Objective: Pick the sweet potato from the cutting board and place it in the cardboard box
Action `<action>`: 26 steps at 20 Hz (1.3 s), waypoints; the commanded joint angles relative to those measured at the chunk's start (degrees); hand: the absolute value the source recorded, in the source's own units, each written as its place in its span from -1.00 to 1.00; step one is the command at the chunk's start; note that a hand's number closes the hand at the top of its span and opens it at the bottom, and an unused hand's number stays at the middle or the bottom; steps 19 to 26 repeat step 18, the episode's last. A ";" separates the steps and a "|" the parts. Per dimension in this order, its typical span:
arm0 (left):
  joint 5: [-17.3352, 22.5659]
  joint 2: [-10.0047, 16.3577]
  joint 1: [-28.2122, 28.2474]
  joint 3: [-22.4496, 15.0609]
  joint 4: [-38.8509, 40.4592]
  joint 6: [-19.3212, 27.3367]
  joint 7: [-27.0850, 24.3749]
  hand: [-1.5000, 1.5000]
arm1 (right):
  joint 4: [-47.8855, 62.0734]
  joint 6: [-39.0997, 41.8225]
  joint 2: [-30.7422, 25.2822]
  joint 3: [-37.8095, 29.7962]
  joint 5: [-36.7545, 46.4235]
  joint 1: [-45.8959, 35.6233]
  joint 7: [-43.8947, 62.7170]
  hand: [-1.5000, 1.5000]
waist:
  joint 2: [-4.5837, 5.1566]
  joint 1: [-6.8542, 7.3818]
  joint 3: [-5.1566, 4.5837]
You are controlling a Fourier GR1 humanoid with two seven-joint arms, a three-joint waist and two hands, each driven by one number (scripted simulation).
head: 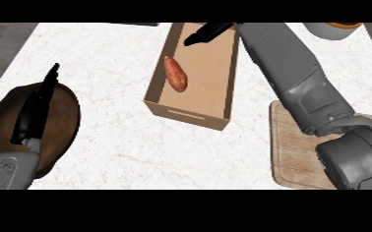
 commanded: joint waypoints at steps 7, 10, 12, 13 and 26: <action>0.47 -0.55 -0.76 0.30 0.33 -0.54 -0.46 0.00 | 1.78 9.25 -14.43 -2.52 -1.50 3.14 -1.56 -1.00 | 0.79 0.08 0.04; 0.18 -0.34 0.12 0.60 -1.09 0.11 -1.21 0.00 | 2.08 12.30 -18.94 -2.42 -1.16 5.19 -2.98 -1.00 | 0.84 0.74 0.12; 0.34 -0.49 -0.48 0.57 -0.27 -0.27 -0.92 0.00 | 1.71 13.95 -20.71 -2.27 -0.91 6.06 -4.69 -1.00 | 1.00 0.65 0.15; 0.16 -0.22 -0.04 0.77 -0.65 -0.04 -0.74 0.00 | 1.71 15.04 -22.15 -2.20 -0.76 6.20 -4.94 -1.00 | 0.96 0.95 0.18; 0.84 0.62 -1.07 1.01 -1.17 -1.54 -0.44 0.00 | 1.40 19.50 -25.36 1.17 2.85 9.20 -8.40 -1.00 | 1.07 1.38 0.27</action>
